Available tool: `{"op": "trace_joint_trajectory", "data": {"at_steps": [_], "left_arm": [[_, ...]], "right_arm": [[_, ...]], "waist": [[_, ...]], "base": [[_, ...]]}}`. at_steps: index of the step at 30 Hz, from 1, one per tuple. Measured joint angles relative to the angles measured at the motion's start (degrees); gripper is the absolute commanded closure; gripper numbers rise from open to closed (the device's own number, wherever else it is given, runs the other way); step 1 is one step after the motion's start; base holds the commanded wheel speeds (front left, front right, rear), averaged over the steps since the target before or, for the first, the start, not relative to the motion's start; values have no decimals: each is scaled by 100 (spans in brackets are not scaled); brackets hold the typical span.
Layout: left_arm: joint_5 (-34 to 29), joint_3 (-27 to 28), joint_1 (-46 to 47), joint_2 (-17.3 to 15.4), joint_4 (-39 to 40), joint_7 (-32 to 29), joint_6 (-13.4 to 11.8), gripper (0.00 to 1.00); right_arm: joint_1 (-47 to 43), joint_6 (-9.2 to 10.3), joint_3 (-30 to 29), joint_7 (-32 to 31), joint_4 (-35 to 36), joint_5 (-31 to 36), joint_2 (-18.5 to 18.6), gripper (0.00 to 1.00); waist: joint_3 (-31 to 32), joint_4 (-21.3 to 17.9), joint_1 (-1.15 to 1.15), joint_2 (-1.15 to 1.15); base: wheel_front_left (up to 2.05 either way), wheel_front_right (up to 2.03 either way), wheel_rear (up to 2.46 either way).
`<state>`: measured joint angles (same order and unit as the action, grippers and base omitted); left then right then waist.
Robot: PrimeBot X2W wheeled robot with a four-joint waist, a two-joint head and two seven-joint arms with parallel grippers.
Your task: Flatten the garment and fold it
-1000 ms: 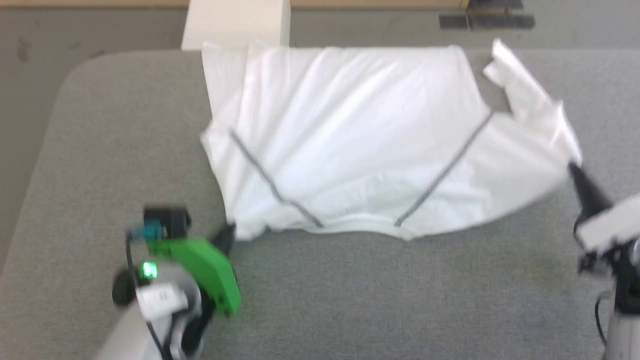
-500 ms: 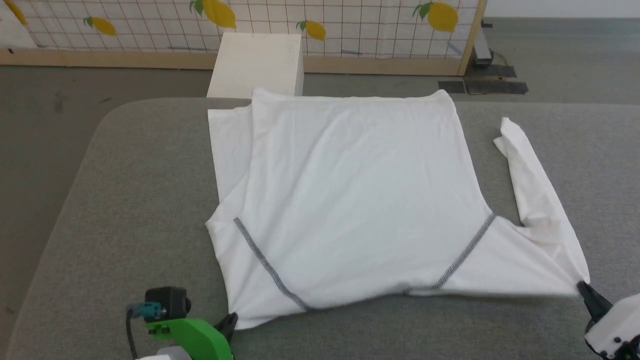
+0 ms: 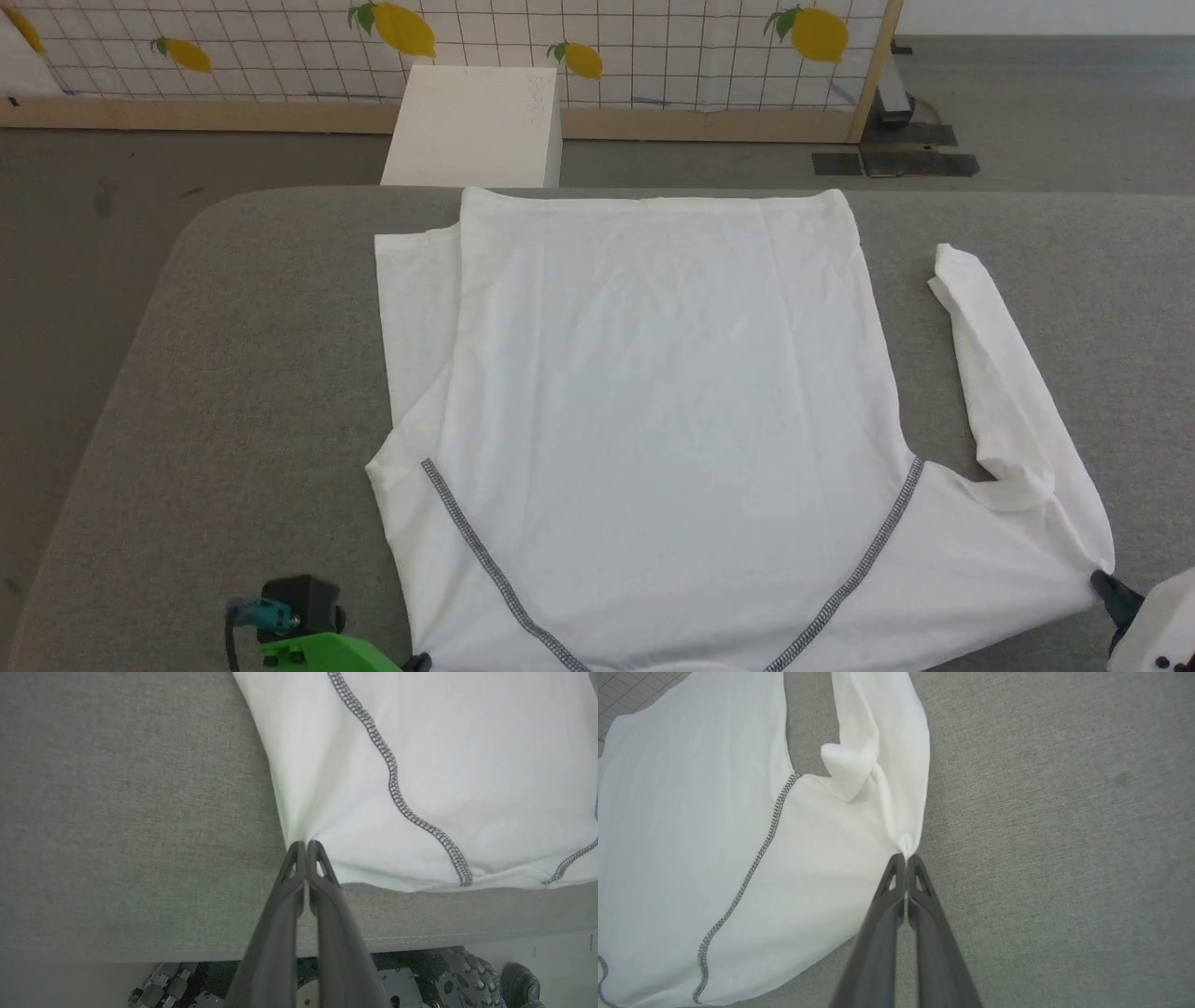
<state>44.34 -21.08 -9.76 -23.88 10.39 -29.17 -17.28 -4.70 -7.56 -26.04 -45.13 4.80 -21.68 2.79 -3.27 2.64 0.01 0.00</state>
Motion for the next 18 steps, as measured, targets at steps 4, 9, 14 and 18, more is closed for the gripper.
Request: {"op": "trace_joint_trajectory", "data": {"at_steps": [4, 9, 14, 18], "left_arm": [[12, -76, 11, 76, -341, 10, 27, 100], [65, -41, 60, 207, -598, 177, 115, 0], [125, 112, 78, 57, -413, 97, 136, 0], [230, 444, 86, -103, 170, 60, 24, 0]], "right_arm": [[-2, 0, 183, 29, -261, 241, 7, 100], [43, 0, 385, 230, -627, 364, 7, 0], [257, 0, 411, 307, -610, 325, 12, 0], [474, 0, 224, 336, -342, 183, 99, 0]], "waist": [[-39, -7, 0, 0], [-114, -17, 0, 0], [-170, -19, 0, 0], [-205, 5, 0, 0]], "base": [[0, 0, 0], [0, 0, 0], [0, 0, 0], [0, 0, 0]]}}
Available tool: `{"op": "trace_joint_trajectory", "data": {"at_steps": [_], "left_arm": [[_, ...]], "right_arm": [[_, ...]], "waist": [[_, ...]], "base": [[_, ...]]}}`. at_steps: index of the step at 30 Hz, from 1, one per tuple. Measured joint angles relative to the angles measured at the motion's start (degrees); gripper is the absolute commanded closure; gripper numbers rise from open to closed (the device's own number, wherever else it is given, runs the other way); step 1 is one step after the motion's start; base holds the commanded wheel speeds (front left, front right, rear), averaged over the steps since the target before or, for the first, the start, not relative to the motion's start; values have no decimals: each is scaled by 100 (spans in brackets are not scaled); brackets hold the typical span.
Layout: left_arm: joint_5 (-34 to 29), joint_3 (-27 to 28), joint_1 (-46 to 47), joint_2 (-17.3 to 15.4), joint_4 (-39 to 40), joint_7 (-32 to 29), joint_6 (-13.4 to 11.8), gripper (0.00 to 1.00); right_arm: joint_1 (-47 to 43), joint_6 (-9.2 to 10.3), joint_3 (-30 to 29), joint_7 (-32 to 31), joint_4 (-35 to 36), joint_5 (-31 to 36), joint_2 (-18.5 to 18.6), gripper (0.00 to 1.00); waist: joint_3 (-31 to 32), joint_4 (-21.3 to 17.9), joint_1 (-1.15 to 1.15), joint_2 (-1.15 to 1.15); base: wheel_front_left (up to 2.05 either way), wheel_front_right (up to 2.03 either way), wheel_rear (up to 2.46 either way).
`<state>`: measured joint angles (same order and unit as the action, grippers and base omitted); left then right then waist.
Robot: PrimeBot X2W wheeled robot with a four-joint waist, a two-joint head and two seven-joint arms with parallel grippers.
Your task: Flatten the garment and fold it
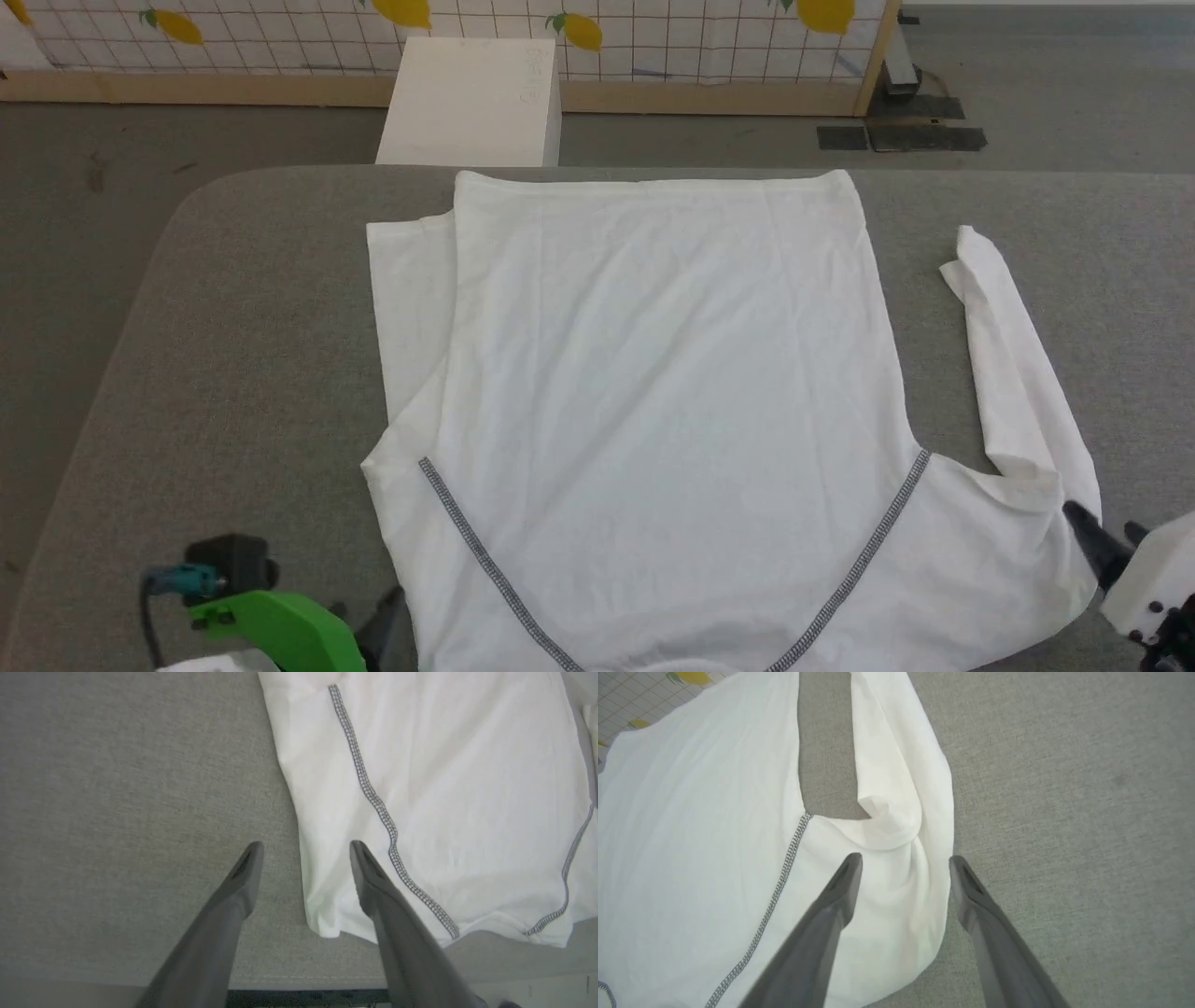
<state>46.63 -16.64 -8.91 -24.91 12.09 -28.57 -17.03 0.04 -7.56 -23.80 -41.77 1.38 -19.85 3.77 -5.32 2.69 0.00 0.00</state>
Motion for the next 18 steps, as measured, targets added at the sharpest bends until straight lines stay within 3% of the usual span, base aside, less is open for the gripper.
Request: {"op": "trace_joint_trajectory", "data": {"at_steps": [3, 6, 14, 18], "left_arm": [[-31, 424, 52, -89, 324, 347, -136, 0], [-230, 875, 265, -40, 407, 1139, -203, 0], [-961, 1199, 864, 474, -170, 3615, 124, 0], [-1367, 1171, 1187, 602, -405, 4216, 291, 0]], "right_arm": [[266, 0, -226, 46, 225, -15, 70, 0], [689, 0, -354, 154, 339, 30, 147, 0], [2315, 0, -109, 191, -286, 375, 483, 0], [3089, 0, 140, 85, -905, 705, 734, 0]], "waist": [[-42, 12, 0, 0], [-117, 12, 0, 0], [-529, -20, 0, 0], [-851, 0, 0, 0]], "base": [[0, 0, 0], [0, 0, 0], [0, 0, 0], [0, 0, 0]]}}
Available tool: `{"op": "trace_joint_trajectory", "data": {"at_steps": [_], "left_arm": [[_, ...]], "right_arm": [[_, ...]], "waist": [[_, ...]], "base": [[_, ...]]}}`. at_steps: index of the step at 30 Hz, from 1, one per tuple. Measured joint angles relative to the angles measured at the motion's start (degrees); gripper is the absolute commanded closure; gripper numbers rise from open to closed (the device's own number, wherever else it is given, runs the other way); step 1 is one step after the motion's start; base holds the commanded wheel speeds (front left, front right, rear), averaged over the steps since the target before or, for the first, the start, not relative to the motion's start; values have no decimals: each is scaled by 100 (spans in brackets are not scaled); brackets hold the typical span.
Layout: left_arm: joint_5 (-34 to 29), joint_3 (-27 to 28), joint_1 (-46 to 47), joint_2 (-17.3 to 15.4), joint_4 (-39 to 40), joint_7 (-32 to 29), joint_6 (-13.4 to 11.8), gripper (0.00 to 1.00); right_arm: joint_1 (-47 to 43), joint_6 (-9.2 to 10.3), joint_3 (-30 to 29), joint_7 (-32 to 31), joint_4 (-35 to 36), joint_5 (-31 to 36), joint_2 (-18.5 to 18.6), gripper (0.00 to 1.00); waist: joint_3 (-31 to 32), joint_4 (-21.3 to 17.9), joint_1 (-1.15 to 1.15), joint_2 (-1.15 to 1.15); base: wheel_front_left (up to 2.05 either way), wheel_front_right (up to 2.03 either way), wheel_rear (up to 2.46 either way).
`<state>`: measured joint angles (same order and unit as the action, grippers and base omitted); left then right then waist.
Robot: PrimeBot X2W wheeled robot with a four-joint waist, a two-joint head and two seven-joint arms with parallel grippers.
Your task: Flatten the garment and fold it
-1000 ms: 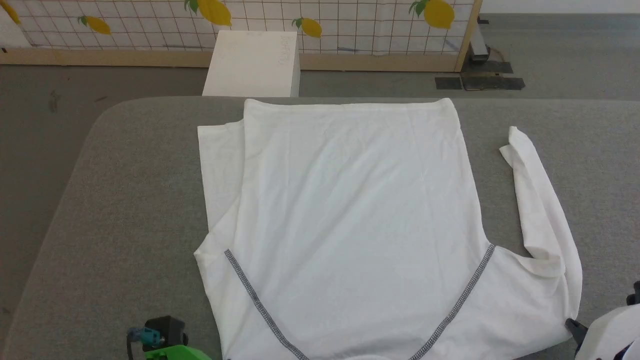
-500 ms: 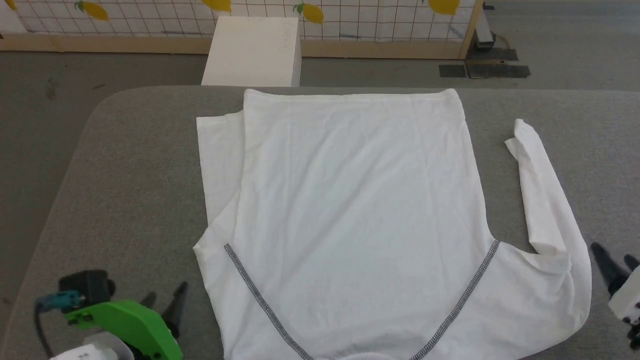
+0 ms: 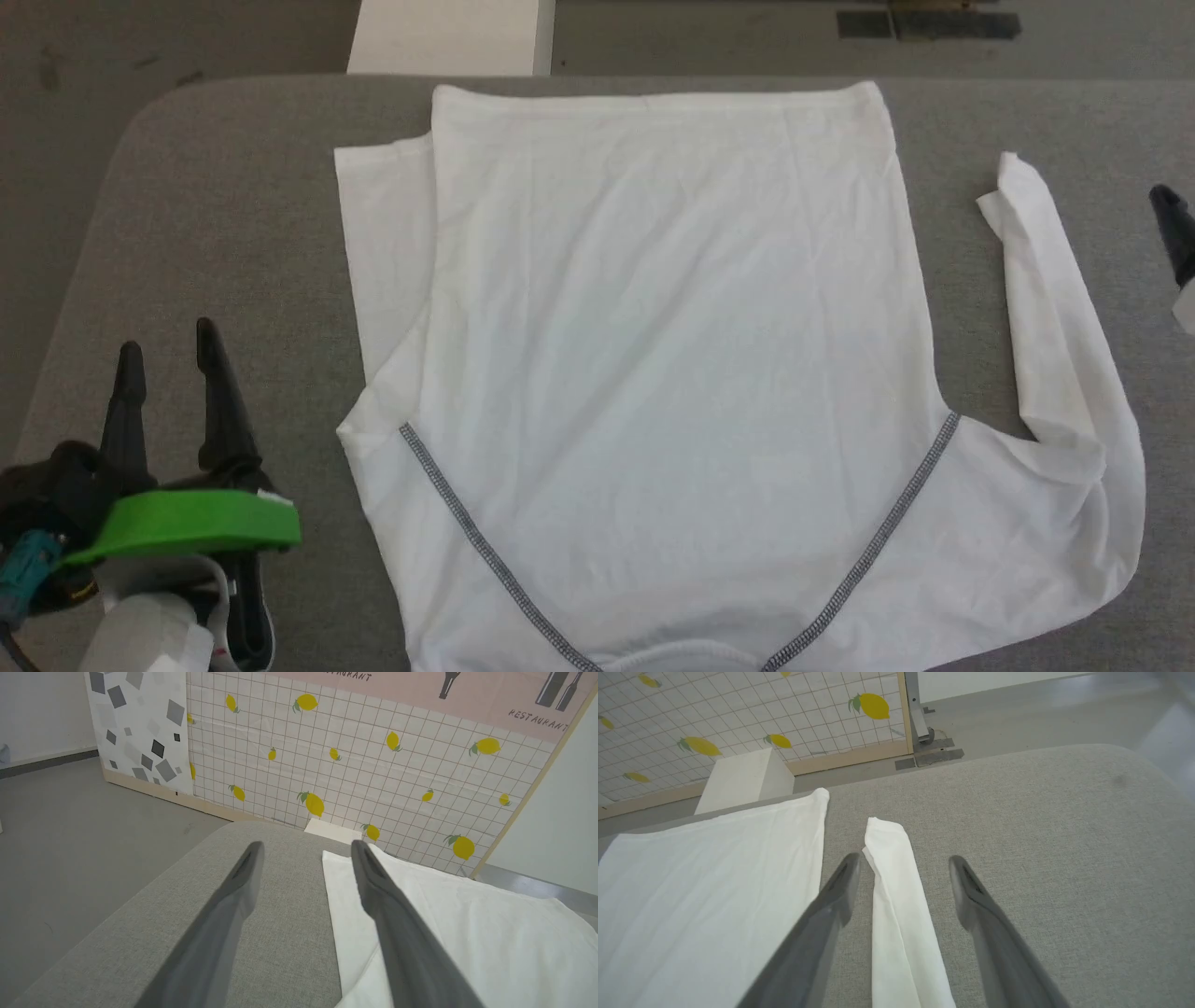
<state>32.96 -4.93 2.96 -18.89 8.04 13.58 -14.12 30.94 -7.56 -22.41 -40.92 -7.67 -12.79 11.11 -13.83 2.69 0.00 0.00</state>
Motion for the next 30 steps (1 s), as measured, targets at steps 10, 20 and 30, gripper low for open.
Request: {"op": "trace_joint_trajectory", "data": {"at_steps": [10, 20, 30], "left_arm": [[-735, 464, 482, 737, 97, 114, 448, 0], [-1126, 847, 549, 1279, -90, 115, 1057, 0], [-1389, 1014, 567, 1478, -333, 115, 1396, 0]], "right_arm": [[1378, 0, 617, -29, -1244, 854, 377, 0], [1902, 0, 864, 385, -2086, 1455, 431, 0], [2125, 0, 768, 683, -2479, 1558, 415, 100]], "waist": [[-936, 208, -1, 0], [-1562, 488, -1, 0], [-1494, 467, -1, 0]], "base": [[0, 0, 0], [0, 0, 0], [0, 0, 0]]}}
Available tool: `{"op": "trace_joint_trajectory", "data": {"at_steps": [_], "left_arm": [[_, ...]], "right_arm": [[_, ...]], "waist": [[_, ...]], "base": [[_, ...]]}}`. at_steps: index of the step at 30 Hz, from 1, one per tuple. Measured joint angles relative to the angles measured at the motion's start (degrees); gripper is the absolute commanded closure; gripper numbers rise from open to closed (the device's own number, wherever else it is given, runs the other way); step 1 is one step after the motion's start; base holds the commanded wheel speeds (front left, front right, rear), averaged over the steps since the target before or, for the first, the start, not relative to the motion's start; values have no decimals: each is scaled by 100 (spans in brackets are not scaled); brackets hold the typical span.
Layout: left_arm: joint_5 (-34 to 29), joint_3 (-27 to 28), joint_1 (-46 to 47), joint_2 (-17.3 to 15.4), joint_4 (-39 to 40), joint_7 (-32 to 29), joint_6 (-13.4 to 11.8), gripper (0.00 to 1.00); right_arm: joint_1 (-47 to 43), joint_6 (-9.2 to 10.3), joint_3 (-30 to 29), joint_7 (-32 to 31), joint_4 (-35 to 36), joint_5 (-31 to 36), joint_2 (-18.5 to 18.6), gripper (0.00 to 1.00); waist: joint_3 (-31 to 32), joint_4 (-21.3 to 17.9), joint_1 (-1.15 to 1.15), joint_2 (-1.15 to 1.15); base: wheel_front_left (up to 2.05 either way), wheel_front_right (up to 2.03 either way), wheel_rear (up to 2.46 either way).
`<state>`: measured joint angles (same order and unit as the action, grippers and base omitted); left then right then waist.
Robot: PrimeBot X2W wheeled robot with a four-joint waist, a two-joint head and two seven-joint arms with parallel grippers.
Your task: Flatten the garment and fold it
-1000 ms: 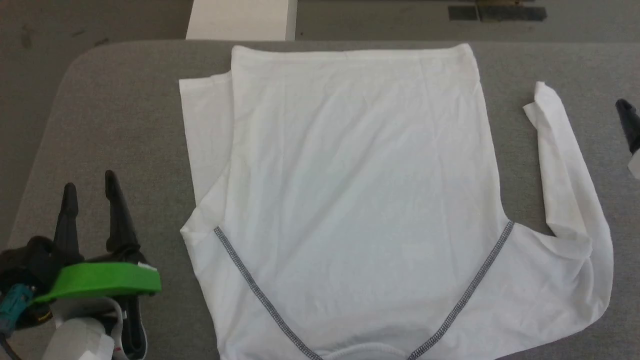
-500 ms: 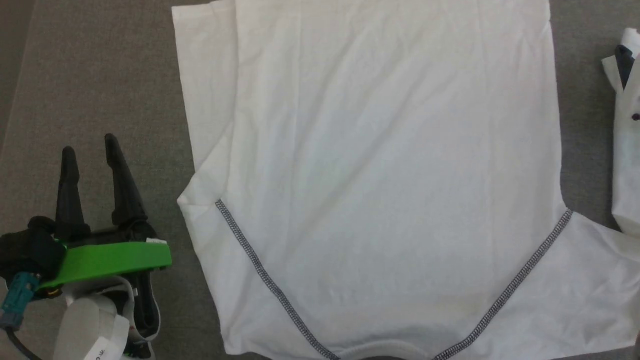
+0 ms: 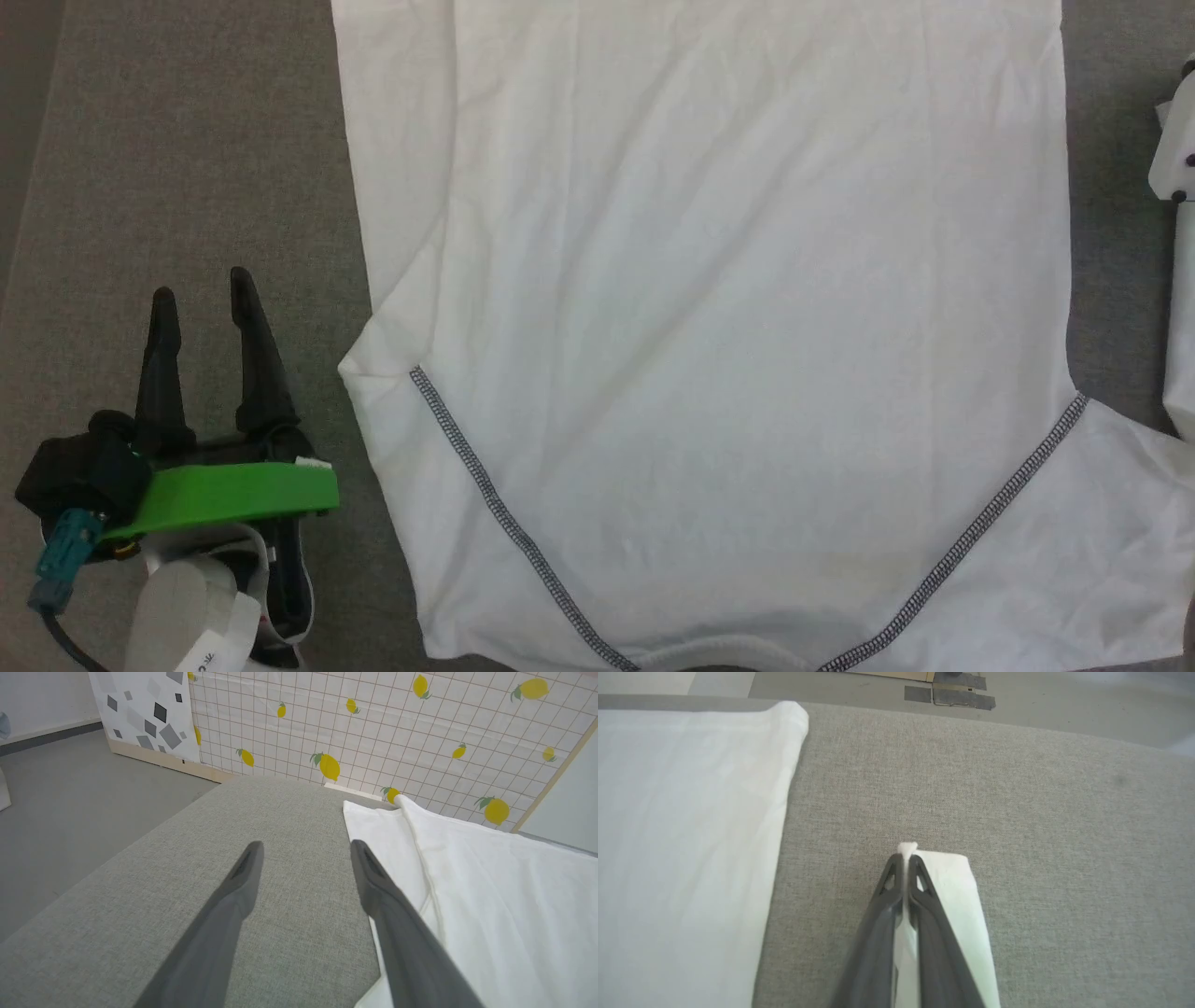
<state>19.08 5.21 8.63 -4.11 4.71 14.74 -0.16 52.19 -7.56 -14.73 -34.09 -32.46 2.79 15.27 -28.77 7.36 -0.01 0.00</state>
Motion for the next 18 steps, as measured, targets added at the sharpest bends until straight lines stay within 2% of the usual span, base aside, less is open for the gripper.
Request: {"op": "trace_joint_trajectory", "data": {"at_steps": [6, 14, 18], "left_arm": [[-44, 41, -17, 38, -151, 0, 119, 0], [-45, 91, -208, 70, -247, 3, 194, 0], [-44, 120, -371, 78, -256, 4, 197, 0]], "right_arm": [[-59, 0, -342, 125, 15, -521, 66, 100], [-647, 0, -1530, -102, 476, -632, 867, 100], [-995, 0, -2145, -285, 856, -494, 1046, 100]], "waist": [[328, -100, 0, 0], [883, -239, 1, 0], [1129, -297, 1, 0]], "base": [[0, 0, 0], [0, 0, 0], [0, 0, 0]]}}
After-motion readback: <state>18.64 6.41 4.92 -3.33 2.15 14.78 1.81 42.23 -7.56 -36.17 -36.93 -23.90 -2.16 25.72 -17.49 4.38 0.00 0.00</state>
